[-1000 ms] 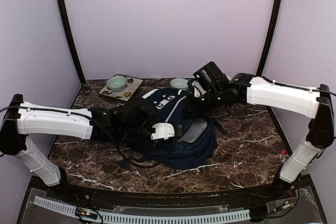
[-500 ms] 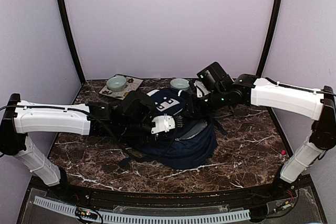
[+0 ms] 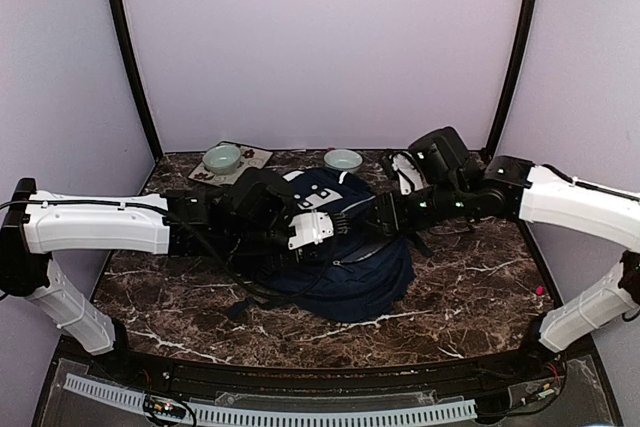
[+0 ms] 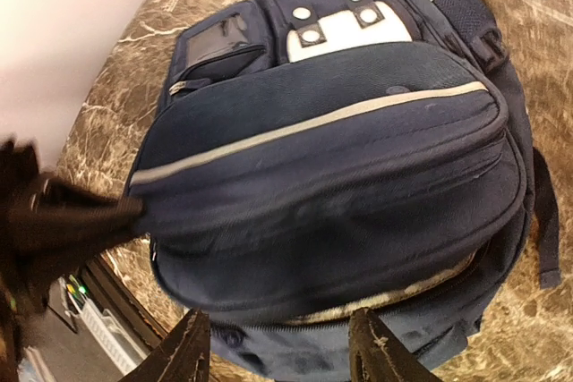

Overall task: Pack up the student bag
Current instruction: Grab the second largest pocket of the student bag.

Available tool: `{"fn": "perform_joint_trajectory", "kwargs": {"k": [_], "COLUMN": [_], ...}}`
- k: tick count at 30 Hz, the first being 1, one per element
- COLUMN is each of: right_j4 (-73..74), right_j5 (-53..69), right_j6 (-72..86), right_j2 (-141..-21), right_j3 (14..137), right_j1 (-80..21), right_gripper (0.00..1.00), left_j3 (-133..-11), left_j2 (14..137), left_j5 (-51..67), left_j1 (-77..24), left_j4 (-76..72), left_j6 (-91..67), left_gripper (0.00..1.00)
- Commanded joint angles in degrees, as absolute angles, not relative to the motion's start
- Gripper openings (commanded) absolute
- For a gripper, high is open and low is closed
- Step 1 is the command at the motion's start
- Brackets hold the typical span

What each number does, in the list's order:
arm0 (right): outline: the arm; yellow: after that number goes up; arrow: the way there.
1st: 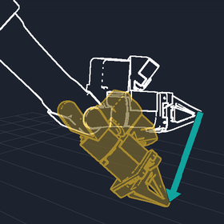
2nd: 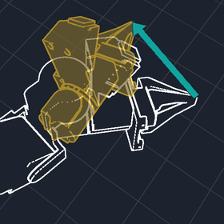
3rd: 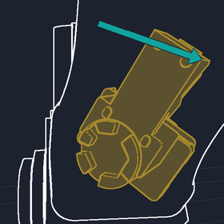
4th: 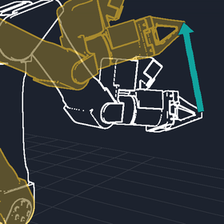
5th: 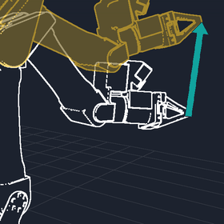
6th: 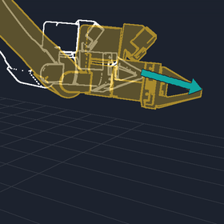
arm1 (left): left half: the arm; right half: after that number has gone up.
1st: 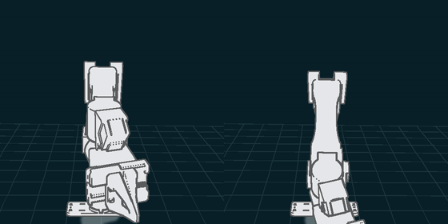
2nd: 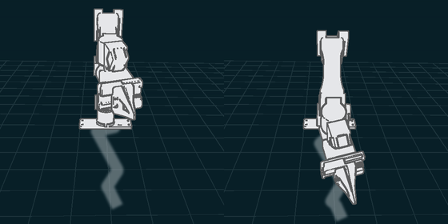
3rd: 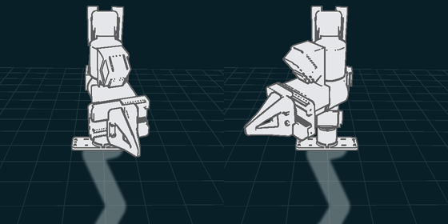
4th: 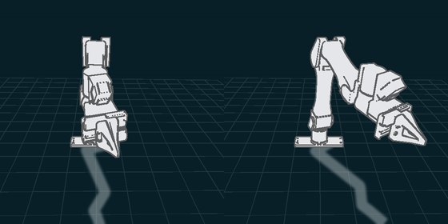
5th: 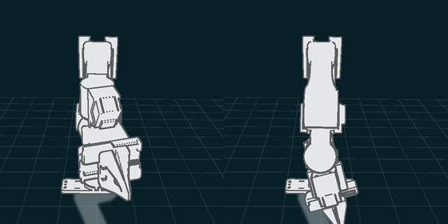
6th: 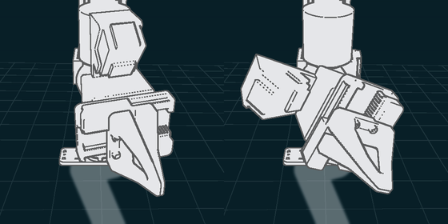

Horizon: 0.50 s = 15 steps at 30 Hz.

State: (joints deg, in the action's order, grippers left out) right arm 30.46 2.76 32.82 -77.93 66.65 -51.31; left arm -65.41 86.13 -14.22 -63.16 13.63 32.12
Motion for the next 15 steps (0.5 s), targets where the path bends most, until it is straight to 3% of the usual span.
{"fn": "perform_joint_trajectory", "kwargs": {"k": [1,8,15], "right_j4": [21.28,11.08,3.13], "right_j5": [-2.73,-7.18,-13.94], "right_j6": [24.82,14.45,11.38], "right_j2": [-69.23,-65.48,-69.9], "right_j3": [58.19,47.8,44.16], "right_j1": [-57.56,-67.87,-69.2], "right_gripper": [0.54,0.52,0.43], "left_j3": [-68.58,-69.16,-69.46], "left_j2": [84.53,85.35,85.71], "left_j5": [-15.47,-14.65,-14.42], "left_j1": [-62.58,-62.58,-62.58], "left_j4": [11.7,11.51,11.27], "left_j6": [30.56,30.67,30.68], "left_gripper": [0.0,0.0,0.0]}}
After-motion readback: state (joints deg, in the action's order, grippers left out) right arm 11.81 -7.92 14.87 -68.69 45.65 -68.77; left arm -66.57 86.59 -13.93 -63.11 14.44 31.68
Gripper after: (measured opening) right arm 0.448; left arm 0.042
